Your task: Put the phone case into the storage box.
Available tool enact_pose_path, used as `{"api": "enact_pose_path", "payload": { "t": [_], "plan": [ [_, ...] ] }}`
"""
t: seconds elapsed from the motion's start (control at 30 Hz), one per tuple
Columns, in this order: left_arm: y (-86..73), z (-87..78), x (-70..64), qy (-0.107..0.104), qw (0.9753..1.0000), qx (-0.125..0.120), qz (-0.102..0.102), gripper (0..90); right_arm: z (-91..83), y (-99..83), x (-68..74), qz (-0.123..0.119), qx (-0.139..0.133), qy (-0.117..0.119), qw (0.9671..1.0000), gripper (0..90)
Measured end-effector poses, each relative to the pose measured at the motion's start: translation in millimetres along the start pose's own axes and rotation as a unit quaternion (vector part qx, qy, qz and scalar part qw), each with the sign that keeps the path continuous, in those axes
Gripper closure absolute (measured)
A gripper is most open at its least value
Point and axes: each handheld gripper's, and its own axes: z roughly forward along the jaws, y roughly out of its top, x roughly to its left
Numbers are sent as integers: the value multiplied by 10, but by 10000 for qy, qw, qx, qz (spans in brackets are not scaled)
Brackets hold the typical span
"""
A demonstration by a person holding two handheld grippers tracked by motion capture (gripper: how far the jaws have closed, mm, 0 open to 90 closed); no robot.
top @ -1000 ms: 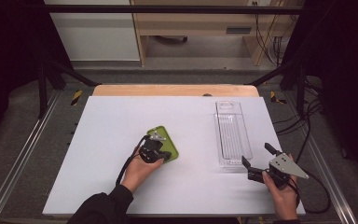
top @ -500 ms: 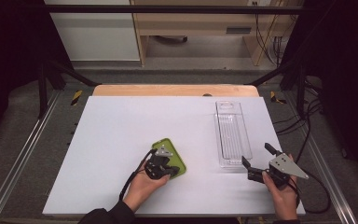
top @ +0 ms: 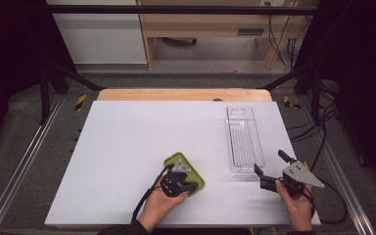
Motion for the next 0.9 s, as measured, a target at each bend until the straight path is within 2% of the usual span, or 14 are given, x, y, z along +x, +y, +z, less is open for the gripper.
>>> {"api": "enact_pose_path", "payload": {
  "t": [0.23,0.37,0.43,0.57,0.63,0.67,0.7,0.8,0.83,0.87,0.9],
  "plan": [
    [31,58,-30,10,10000,-55,-39,900,-3,9,-2,-5,-40,-15,10000,41],
    [35,78,-56,48,9999,-95,9,900,-4,9,3,13,-32,-1,10000,41],
    [36,75,-60,65,9998,-194,31,900,-11,14,3,11,-57,-7,10000,41],
    [40,4,-64,229,9980,-573,147,900,-30,26,-5,11,-102,-52,9999,41],
    [20,-81,-43,391,9956,-828,181,900,-42,32,-6,104,-110,-88,9998,41],
    [5,-128,-31,522,9940,-924,247,900,-49,41,-11,268,-122,-85,9995,41],
    [-8,-166,-19,615,9927,-998,292,900,-49,41,-11,268,-122,-85,9995,41],
    [-86,-340,87,993,9858,-1280,447,900,-65,58,-11,483,-132,-99,9987,33],
    [-110,-382,123,1068,9842,-1343,436,900,-75,67,-17,631,-175,-84,9978,28],
    [-157,-461,181,1140,9812,-1518,350,900,-82,72,-22,692,-207,-103,9973,26],
    [-191,-532,225,1169,9792,-1630,309,900,-92,83,-25,672,-201,-164,9974,28]
  ]
}}
